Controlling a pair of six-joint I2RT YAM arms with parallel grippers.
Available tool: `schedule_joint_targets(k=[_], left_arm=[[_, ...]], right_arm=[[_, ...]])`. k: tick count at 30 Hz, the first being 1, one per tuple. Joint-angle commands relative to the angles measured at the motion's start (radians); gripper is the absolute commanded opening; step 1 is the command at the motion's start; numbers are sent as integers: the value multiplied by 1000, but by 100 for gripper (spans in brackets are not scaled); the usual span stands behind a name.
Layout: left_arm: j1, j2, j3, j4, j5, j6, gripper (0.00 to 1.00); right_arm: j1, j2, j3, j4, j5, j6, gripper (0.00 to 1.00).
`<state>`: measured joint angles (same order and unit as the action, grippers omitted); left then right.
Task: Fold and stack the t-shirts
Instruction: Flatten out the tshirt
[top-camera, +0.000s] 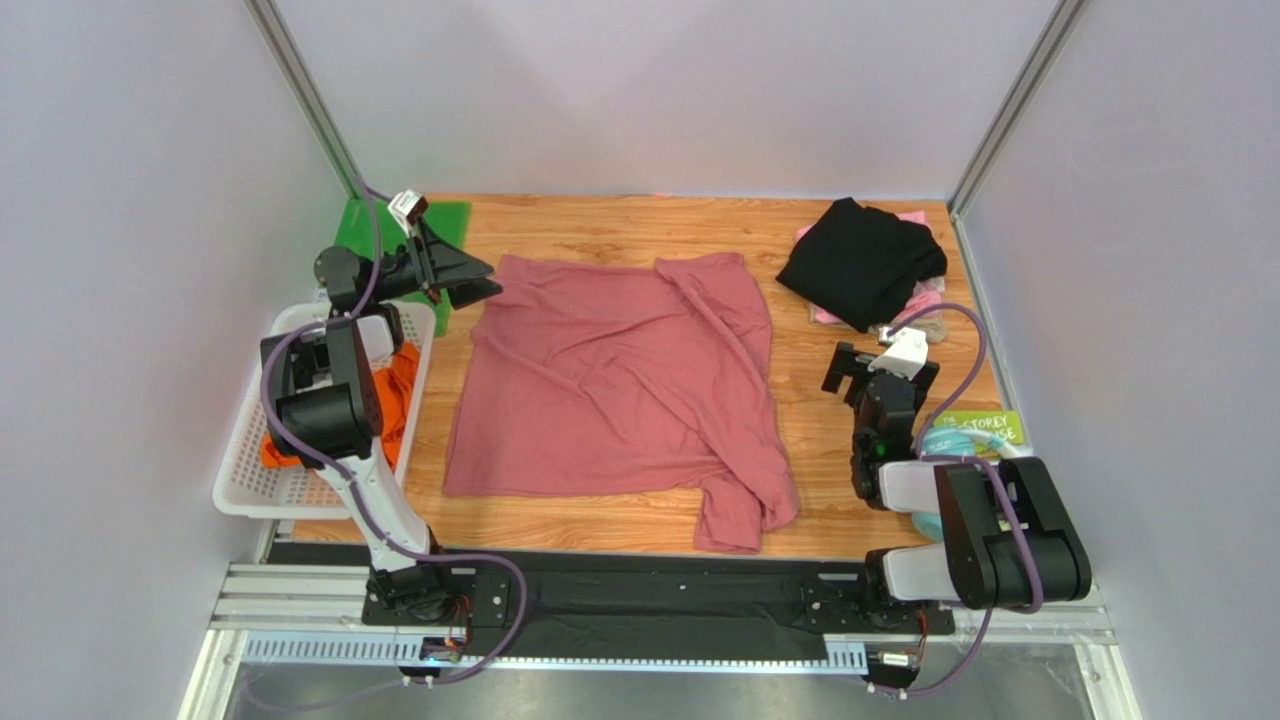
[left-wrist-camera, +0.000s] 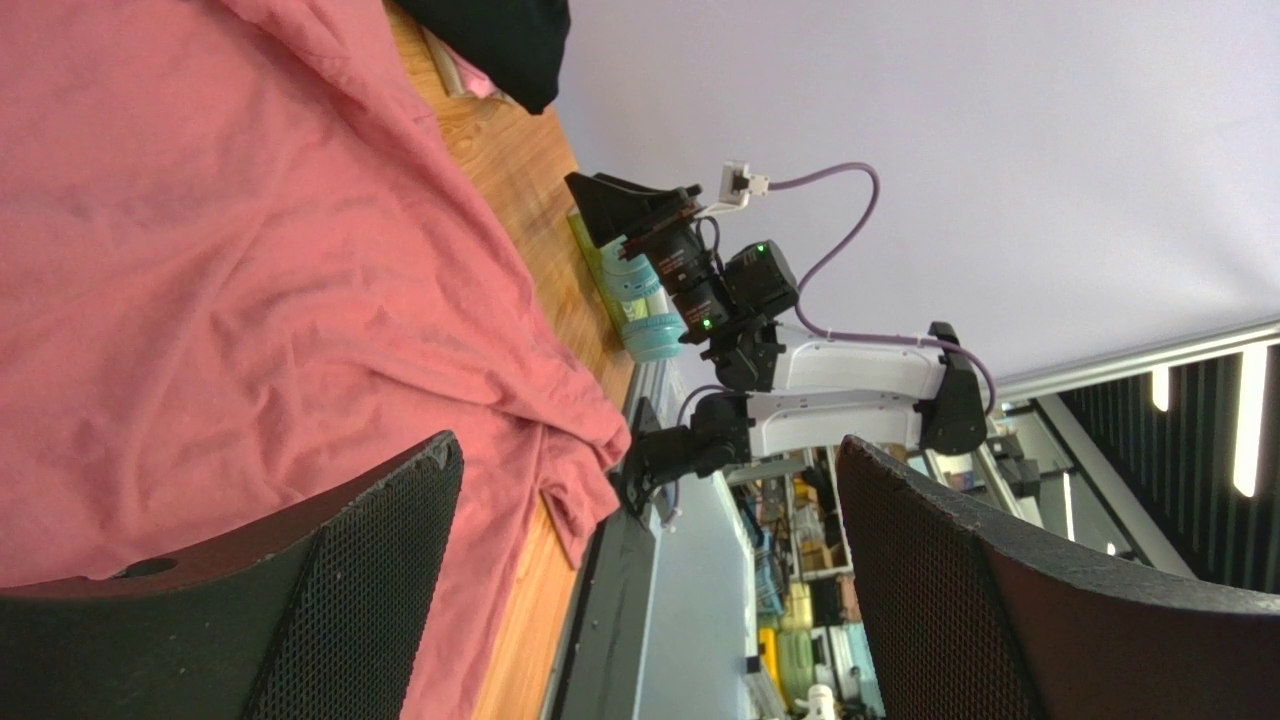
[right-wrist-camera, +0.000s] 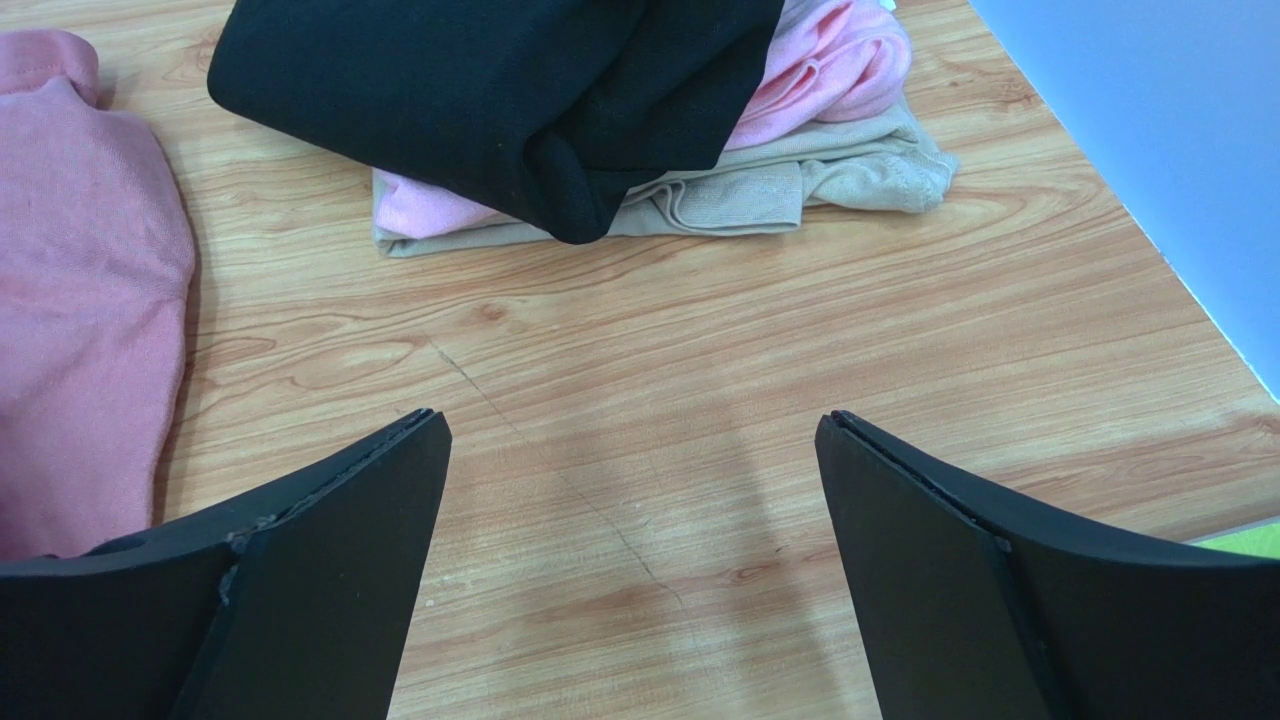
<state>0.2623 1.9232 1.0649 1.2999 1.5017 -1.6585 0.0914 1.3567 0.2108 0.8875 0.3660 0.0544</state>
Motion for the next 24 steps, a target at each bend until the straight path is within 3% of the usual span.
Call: schedule_joint_targets(k=[1, 24], left_arm=[[0, -63, -10, 231, 193, 49, 100], [0, -136, -42, 231, 212, 29, 100]], right_arm=[[5, -8, 22, 60, 27, 4, 100], [5, -8, 22, 60, 27, 5, 100]])
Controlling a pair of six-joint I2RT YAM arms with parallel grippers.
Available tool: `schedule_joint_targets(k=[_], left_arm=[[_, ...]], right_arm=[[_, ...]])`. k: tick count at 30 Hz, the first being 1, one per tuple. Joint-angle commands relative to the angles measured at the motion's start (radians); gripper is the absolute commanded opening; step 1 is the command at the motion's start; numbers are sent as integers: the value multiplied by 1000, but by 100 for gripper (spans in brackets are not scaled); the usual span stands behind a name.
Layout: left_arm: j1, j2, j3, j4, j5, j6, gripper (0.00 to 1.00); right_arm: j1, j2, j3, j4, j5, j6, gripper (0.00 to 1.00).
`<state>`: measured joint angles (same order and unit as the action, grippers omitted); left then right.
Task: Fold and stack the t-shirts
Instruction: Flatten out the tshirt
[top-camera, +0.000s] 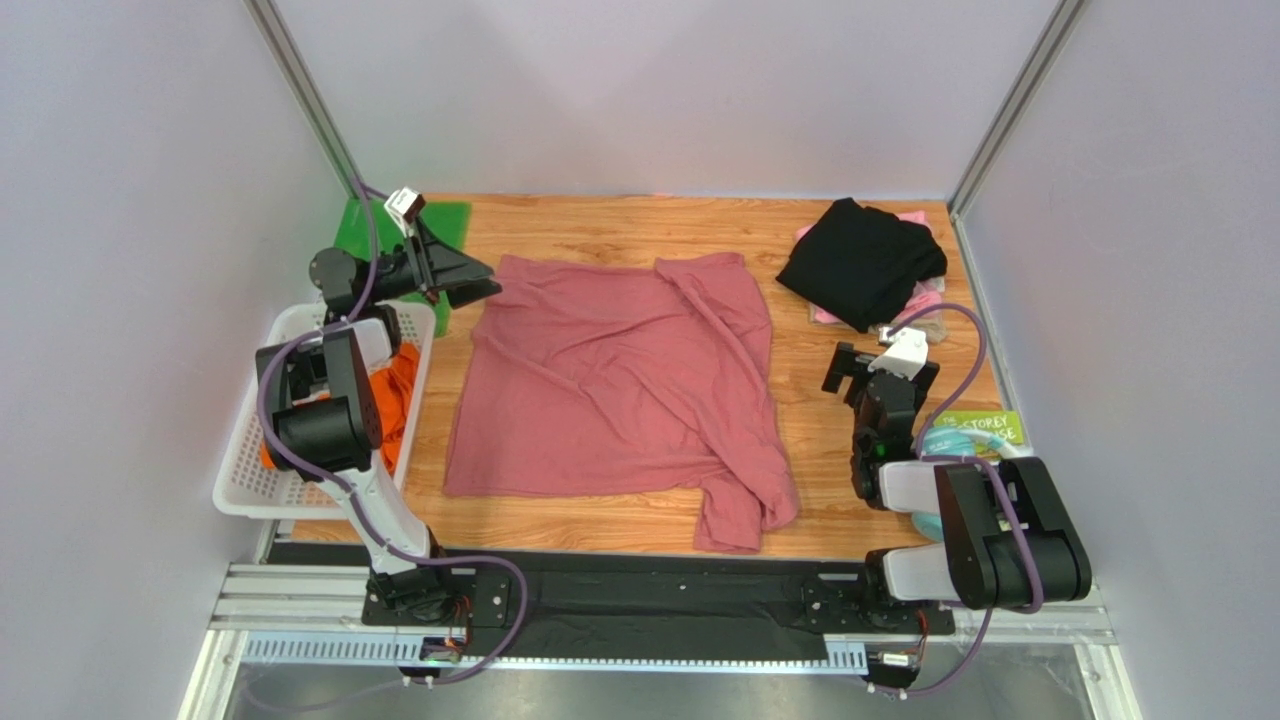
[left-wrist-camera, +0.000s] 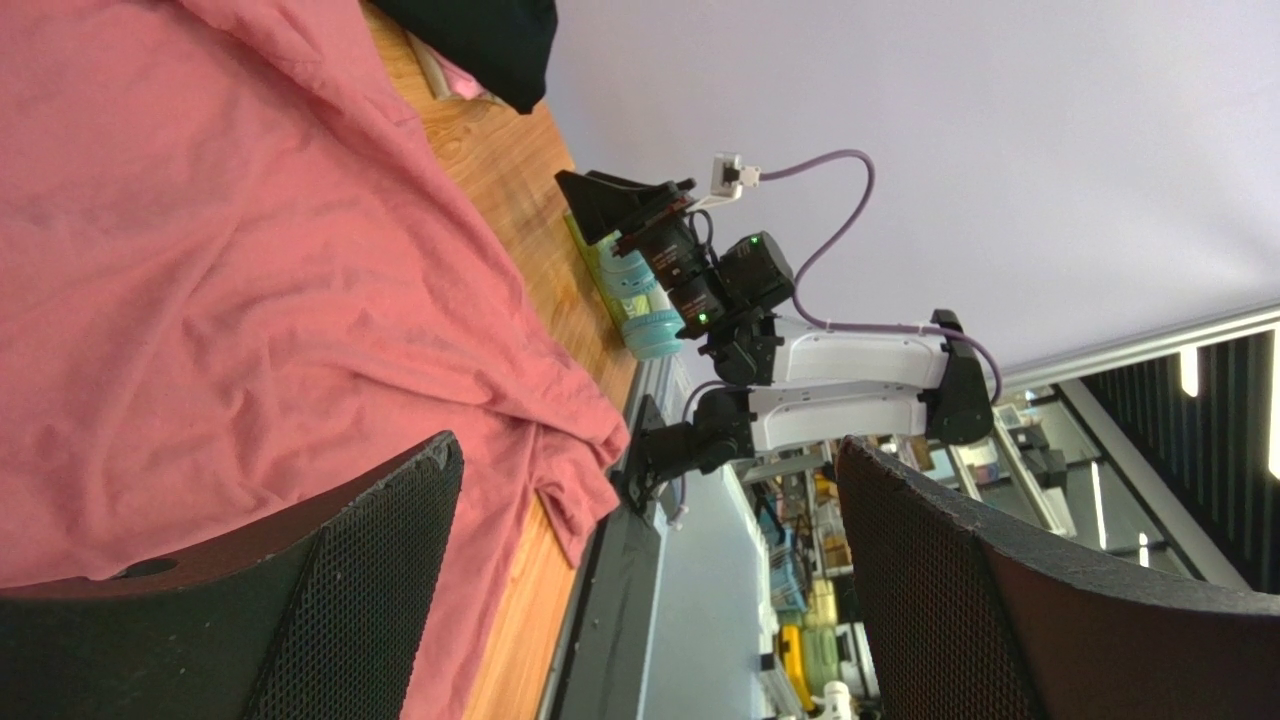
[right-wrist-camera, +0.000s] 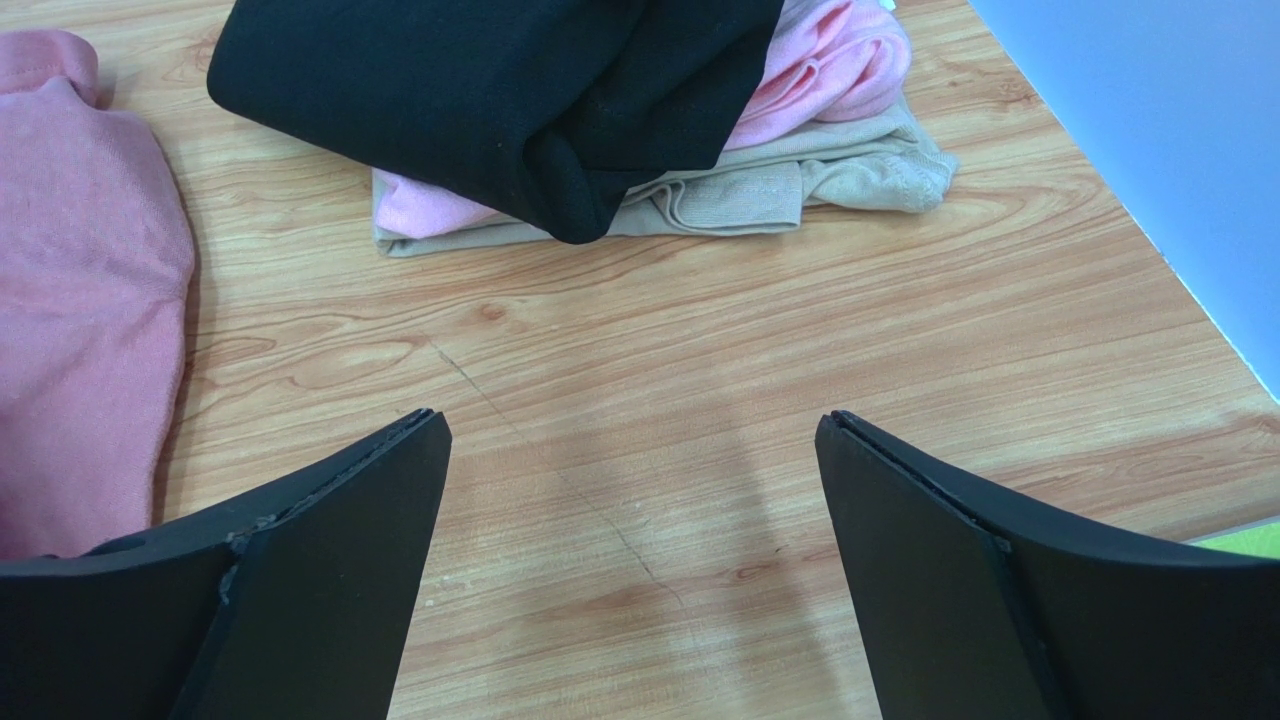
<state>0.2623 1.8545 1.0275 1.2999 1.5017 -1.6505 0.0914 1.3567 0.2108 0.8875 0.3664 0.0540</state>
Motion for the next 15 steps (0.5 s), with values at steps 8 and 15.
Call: schedule_joint_targets(k=[8, 15], left_arm=[[2, -92, 6, 231, 206, 6, 100], [-11, -92, 34, 231, 198, -19, 100]], right_arm=[[4, -8, 22, 60, 25, 4, 100], [5, -8, 22, 60, 26, 4, 100]])
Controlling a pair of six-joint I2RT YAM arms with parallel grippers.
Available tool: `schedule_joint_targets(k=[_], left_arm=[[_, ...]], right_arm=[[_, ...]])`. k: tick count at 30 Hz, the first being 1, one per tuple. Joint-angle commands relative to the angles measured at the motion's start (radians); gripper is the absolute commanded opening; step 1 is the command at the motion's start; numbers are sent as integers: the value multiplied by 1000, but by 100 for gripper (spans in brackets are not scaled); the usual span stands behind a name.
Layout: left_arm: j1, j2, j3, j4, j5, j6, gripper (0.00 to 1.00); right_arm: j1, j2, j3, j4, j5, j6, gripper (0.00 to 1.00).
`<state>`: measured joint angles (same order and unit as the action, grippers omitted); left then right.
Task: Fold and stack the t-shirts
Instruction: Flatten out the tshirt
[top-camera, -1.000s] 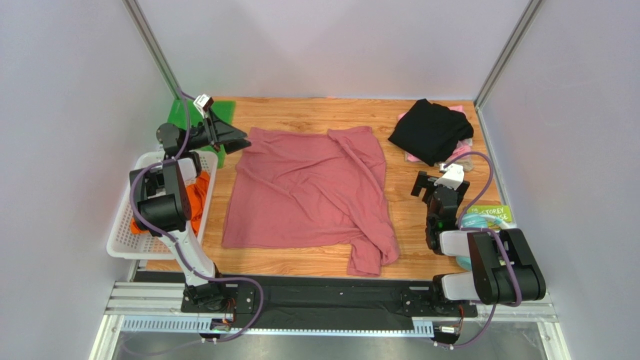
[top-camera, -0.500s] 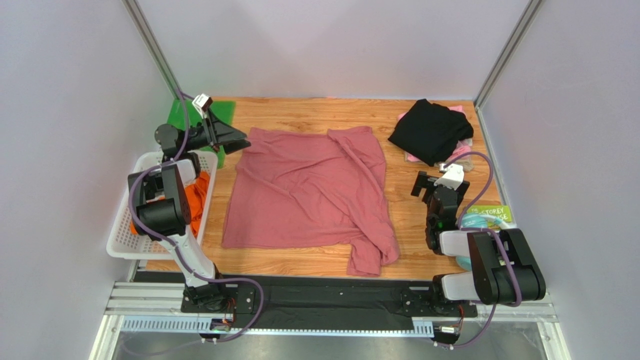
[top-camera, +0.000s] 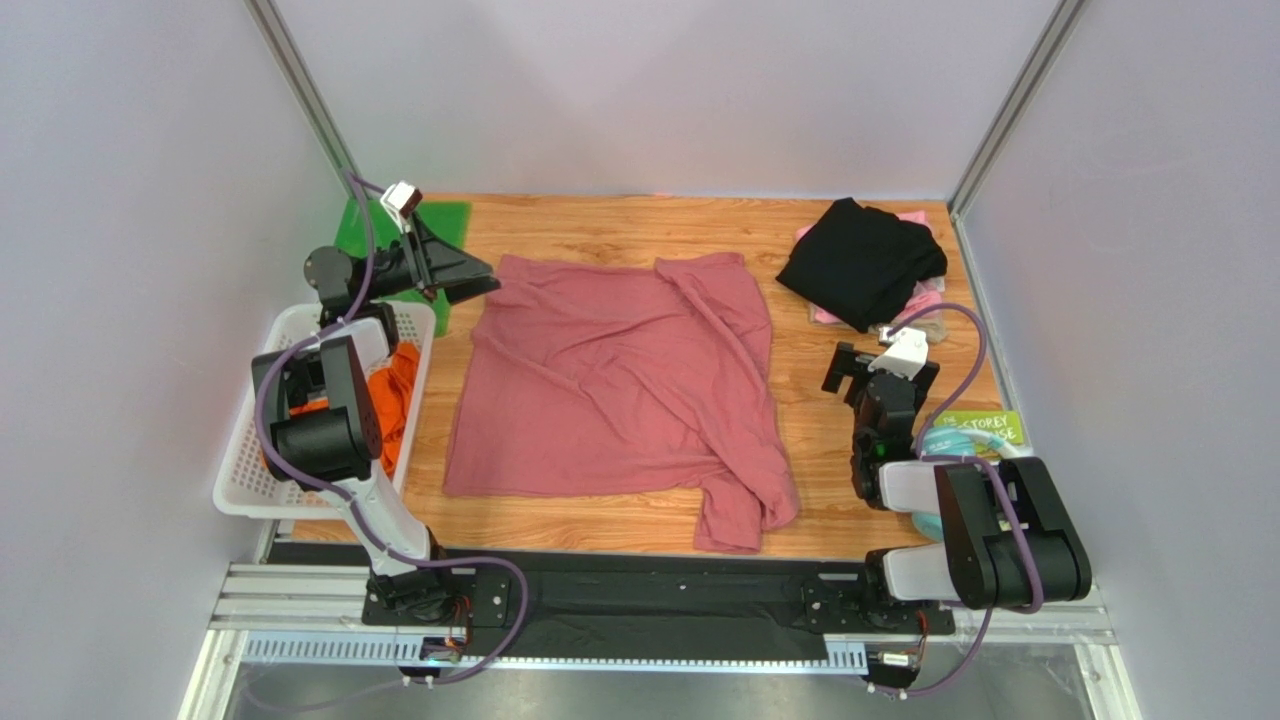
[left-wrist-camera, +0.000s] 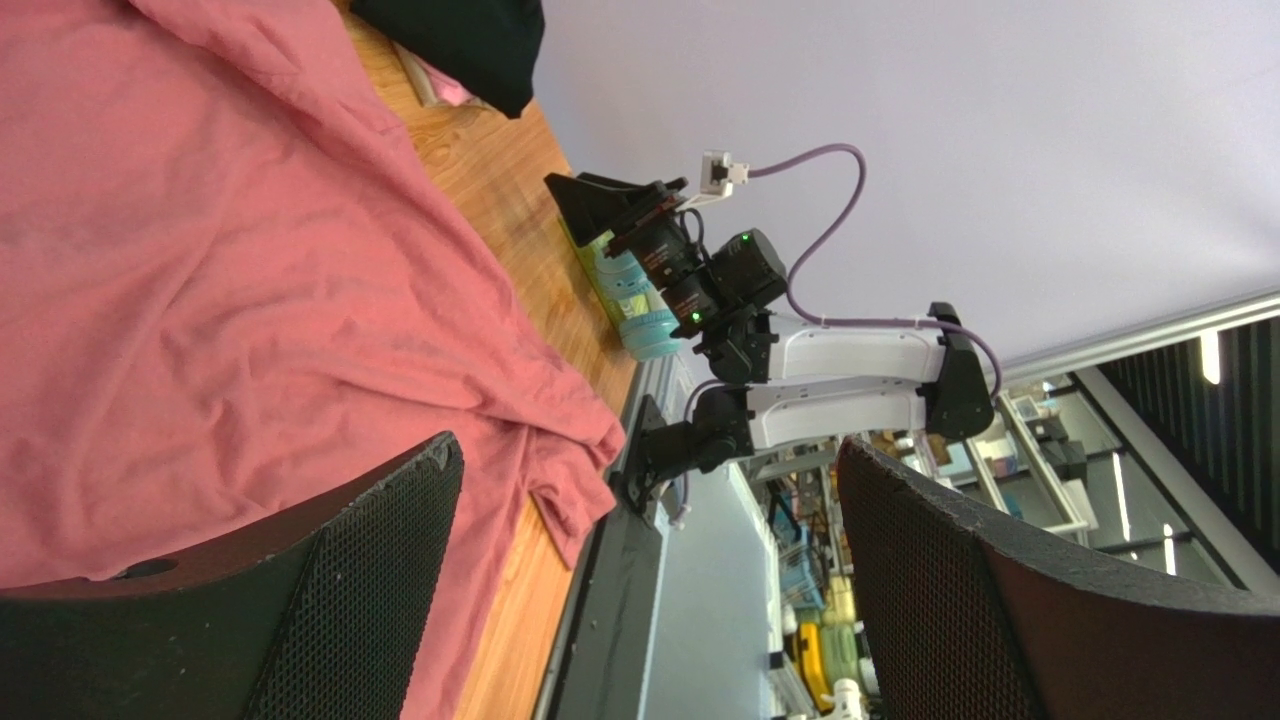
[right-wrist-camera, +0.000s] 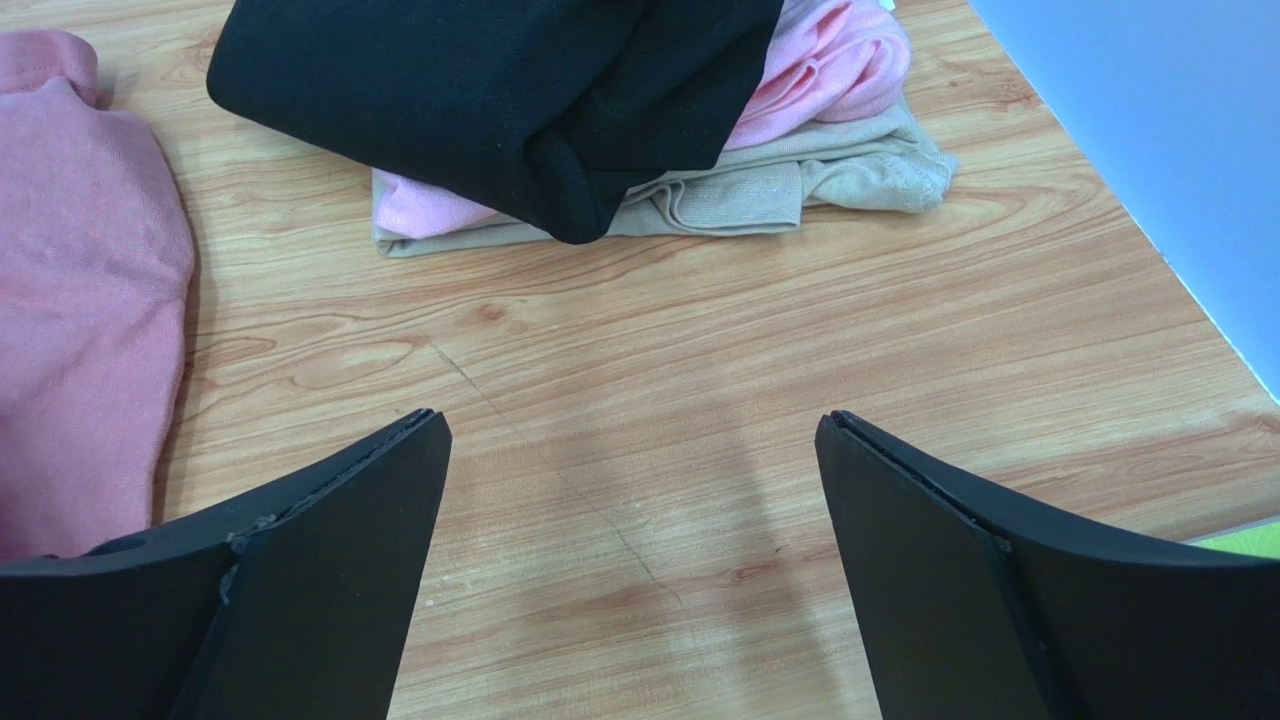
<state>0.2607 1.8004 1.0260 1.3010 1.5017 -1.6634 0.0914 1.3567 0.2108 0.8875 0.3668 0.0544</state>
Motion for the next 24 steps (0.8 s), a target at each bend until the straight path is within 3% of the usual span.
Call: schedule_joint_targets(k=[1, 24], left_arm=[[-11, -41, 37, 230, 198, -7, 100], [-37, -101, 5, 230, 210, -48, 100]], right_arm=[[4, -8, 22, 60, 26, 4, 100], [5, -7, 22, 60, 27, 4, 100]])
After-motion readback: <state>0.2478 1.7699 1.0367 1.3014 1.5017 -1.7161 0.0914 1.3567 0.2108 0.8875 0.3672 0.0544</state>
